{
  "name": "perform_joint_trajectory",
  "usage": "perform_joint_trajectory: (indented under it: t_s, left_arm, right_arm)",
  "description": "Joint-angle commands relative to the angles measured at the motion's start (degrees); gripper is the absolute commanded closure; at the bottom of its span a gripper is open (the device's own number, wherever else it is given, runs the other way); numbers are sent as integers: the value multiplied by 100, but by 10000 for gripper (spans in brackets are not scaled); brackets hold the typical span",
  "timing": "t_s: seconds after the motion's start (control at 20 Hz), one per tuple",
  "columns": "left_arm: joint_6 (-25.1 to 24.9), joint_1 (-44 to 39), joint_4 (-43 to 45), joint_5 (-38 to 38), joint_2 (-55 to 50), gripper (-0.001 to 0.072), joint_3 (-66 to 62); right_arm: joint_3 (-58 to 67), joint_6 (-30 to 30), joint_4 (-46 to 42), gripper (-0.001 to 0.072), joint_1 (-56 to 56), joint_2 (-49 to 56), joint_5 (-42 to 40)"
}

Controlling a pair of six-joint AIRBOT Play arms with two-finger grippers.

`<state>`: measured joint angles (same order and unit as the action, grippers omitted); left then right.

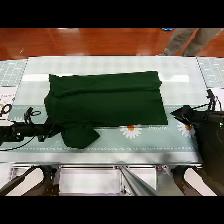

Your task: Fold the shirts.

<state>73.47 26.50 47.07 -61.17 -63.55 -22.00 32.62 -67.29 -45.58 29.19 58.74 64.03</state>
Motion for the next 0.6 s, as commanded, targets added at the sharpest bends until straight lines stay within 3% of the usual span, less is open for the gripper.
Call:
perform_joint_trajectory:
  t_s: [0.0,0.1,0.55]
  left_arm:
    - [-197,-133,-103,-103,-66,686,-160]
    - [-195,-136,-105,-212,-66,686,-284]
    - [-236,-136,-107,-232,-66,686,-339]
  right_arm:
    - [74,-120,-382,301,20,-15,-63]
    - [-42,-584,-826,301,46,-15,-20]
    - [-269,-610,-564,301,-122,774,-157]
